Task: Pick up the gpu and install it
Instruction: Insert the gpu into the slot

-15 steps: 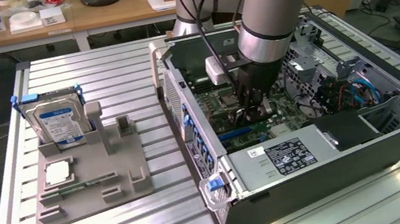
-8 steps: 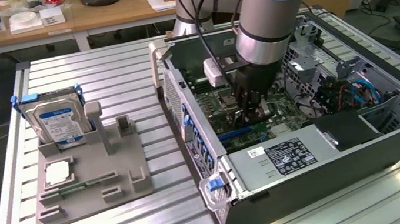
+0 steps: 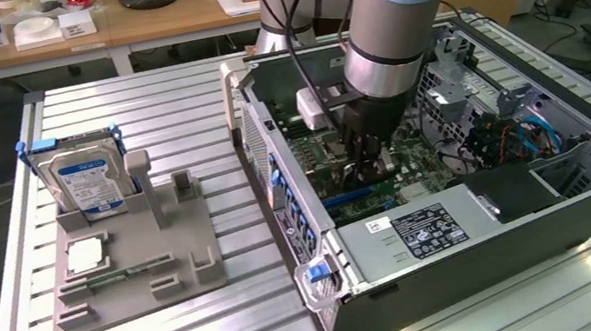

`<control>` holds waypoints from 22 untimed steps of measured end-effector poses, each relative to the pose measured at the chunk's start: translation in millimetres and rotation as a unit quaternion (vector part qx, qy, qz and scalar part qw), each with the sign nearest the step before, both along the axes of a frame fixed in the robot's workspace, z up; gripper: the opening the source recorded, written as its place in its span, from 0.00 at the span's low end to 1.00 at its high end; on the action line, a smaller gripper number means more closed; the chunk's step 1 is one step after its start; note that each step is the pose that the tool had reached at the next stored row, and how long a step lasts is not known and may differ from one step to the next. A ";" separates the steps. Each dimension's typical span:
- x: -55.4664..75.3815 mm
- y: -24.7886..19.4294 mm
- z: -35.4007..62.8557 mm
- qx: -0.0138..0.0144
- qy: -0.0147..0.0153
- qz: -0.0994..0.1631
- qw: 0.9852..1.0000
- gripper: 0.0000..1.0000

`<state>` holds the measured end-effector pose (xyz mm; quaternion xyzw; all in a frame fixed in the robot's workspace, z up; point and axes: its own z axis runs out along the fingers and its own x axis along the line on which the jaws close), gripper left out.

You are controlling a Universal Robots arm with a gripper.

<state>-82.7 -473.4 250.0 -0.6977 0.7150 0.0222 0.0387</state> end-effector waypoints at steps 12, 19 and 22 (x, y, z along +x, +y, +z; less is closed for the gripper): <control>-2.0 1.0 -7.0 0.000 0.000 0.000 1.000 0.27; 1.5 1.1 -7.5 0.000 0.000 0.000 1.000 0.27; 3.4 1.0 -7.4 0.000 0.000 0.000 1.000 0.27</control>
